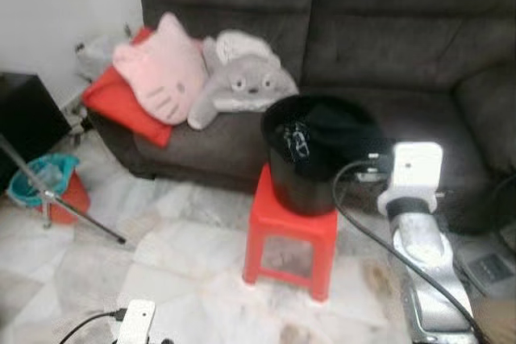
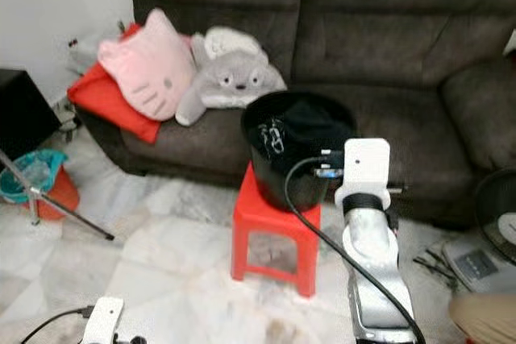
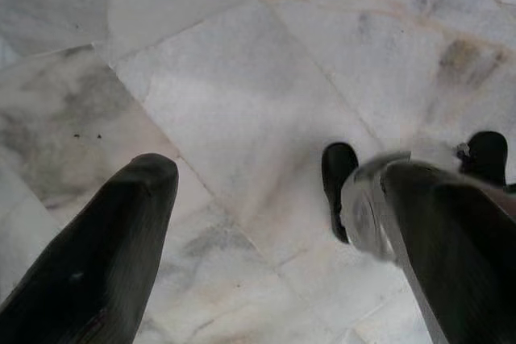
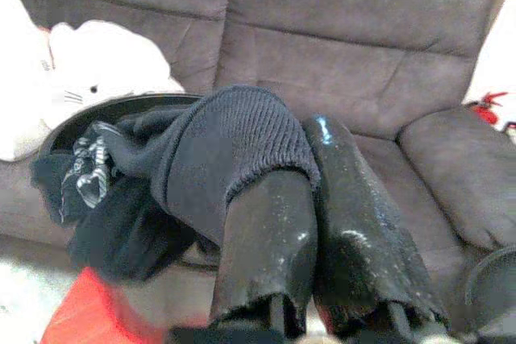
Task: Hang hanger
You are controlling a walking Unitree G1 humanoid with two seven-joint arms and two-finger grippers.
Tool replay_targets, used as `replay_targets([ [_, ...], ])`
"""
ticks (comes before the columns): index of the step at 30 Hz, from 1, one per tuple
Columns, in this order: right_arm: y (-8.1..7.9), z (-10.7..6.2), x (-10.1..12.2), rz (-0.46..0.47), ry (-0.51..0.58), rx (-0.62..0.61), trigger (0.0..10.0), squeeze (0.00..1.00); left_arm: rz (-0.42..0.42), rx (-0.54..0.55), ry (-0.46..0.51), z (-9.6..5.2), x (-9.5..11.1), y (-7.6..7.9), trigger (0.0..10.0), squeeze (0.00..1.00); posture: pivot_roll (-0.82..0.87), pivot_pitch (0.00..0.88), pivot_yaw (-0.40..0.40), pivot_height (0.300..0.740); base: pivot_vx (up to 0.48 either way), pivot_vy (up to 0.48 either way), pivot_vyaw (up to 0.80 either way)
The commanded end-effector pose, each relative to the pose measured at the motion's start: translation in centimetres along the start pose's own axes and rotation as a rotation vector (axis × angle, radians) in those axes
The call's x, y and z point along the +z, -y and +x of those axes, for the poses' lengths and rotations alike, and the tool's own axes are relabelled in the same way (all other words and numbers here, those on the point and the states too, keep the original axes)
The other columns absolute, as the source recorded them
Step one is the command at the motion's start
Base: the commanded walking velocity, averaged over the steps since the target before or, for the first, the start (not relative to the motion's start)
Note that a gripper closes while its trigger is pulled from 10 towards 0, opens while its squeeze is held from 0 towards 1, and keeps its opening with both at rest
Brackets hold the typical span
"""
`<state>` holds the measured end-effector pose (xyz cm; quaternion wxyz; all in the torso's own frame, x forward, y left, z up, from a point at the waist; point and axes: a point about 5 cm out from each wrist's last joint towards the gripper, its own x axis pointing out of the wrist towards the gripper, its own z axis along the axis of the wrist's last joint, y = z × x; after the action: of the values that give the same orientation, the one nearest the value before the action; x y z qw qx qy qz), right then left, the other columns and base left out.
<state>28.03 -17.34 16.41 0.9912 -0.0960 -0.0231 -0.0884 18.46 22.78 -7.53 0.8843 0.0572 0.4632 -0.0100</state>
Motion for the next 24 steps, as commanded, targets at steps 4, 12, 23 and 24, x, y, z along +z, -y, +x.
replay_targets([
  [4, -0.7, 0.0, 0.4, 0.008, 0.012, 0.021, 10.0, 0.00, 0.022, 0.006, -0.027, -0.2, -0.7, -0.4, 10.0, 0.00, 0.01, 0.000, 0.026, 0.732, -0.292, 0.000, 0.00],
  [12, -0.7, 0.0, 0.3, 0.004, 0.010, 0.031, 10.0, 0.00, 0.022, 0.006, -0.027, -0.2, -0.7, -0.4, 10.0, 0.00, 0.01, 0.000, 0.027, 0.732, -0.303, 0.000, 0.00],
  [23, -2.0, -0.1, 0.4, -0.033, 0.018, 0.151, 10.0, 0.00, 0.029, 0.011, -0.030, -0.2, -0.7, -0.5, 10.0, 0.00, 0.01, 0.000, 0.028, 0.732, -0.108, 0.000, 0.00],
  [24, -2.8, -0.3, 0.3, -0.066, 0.024, 0.226, 10.0, 0.00, 0.029, 0.010, -0.030, -0.2, -0.7, -0.5, 10.0, 0.00, 0.01, 0.000, 0.027, 0.732, 0.000, 0.000, 0.00],
])
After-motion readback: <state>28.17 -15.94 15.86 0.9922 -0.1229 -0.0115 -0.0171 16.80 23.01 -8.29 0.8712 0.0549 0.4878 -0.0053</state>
